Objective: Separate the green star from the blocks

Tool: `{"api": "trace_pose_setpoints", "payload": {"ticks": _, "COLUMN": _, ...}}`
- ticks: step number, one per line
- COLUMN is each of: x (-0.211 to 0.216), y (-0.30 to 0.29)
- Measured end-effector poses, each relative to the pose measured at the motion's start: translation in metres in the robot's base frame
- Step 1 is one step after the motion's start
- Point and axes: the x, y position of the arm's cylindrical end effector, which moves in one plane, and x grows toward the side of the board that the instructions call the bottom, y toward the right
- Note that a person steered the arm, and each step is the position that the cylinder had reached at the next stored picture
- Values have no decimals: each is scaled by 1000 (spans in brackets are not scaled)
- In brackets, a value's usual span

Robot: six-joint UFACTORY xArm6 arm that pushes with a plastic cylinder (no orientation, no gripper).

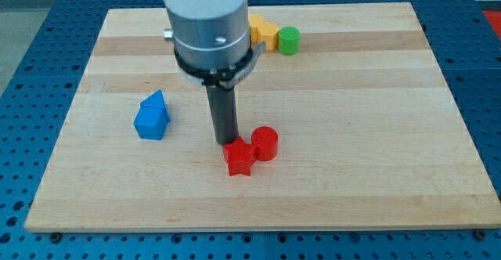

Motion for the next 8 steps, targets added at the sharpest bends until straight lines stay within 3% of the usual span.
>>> {"api": "trace_pose_setpoints", "payload": {"ticks": 1, "x": -75, "y": 2}}
{"api": "trace_pose_setpoints", "payload": {"ticks": 2, "x": -113, "y": 5}}
{"api": "trace_pose_setpoints", "payload": {"ticks": 3, "x": -114, "y": 3}}
{"api": "trace_pose_setpoints", "payload": {"ticks": 5, "x": -182, "y": -49}}
{"api": "trace_pose_setpoints", "payload": {"ticks": 6, "x": -265, "y": -56}}
{"api": "trace_pose_setpoints", "payload": {"ticks": 7, "x": -297, "y": -56}}
{"api": "trace_pose_setpoints", "payload": {"ticks": 8, "x": -296, "y": -34}}
